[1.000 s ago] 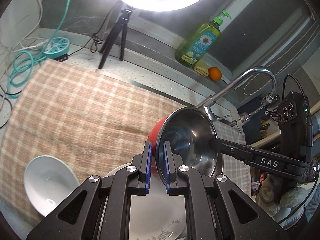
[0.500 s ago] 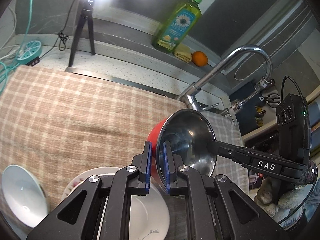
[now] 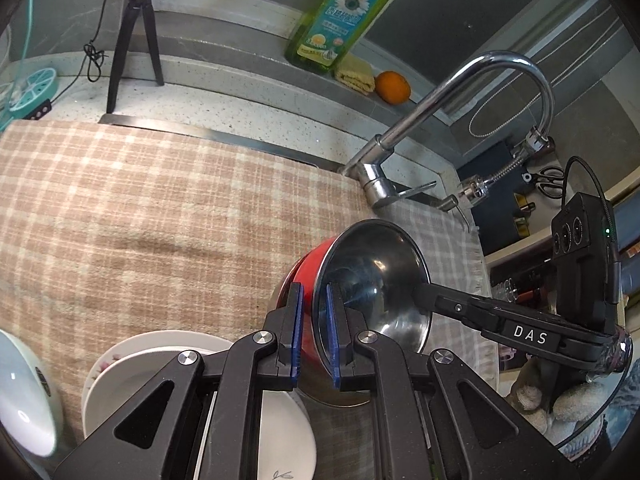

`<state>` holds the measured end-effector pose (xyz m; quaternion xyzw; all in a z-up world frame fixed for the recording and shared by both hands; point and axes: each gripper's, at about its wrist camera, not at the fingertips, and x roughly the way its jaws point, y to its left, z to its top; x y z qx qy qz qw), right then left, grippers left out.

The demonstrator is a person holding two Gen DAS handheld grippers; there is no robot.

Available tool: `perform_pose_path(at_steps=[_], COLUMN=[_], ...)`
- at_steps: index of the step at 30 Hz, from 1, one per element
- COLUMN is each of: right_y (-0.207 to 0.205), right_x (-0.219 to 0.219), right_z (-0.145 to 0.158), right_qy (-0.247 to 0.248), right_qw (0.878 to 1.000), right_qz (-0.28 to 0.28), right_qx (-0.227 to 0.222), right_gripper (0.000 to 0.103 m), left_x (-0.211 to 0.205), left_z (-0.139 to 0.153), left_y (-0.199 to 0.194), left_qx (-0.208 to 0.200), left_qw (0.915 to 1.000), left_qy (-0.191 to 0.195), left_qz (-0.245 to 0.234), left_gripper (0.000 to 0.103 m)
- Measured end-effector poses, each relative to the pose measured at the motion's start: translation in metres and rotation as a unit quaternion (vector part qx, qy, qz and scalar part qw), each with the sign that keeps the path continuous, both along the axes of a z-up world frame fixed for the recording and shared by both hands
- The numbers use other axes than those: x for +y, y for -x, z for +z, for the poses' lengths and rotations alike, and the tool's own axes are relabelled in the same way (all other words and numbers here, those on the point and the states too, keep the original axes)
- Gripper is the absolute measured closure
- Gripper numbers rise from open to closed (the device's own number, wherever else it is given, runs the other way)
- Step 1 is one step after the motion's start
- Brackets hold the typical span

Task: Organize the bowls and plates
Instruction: 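Lower the nested bowls onto the cloth by the faucet with both grippers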

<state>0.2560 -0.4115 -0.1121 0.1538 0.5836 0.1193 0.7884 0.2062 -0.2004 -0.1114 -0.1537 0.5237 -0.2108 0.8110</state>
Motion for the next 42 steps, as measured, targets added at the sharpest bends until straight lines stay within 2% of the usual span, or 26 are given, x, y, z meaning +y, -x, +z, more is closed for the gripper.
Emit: perform_pose_path(at_steps=[21,42], right_y=[0.001,-0.003], right_x=[-0.013,-0.008], right_z=[-0.034,-0.046], right_qy=[0.016,0.03], right_qw=[0.999,0.999], right_qz=[0.002,0.007], right_qx=[0.03,0.037], right_gripper=[0.096,0.096], left_x=[-0.019,-0.025], left_z=[-0.034,-0.044], left_y=[-0.001,-0.008], left_qx=[0.038,0.039], left_qw=[0.999,0.9982], left_qy=[-0.02,-0.043], left_qz=[-0.013,-0.018], left_gripper=[0.094,0.094])
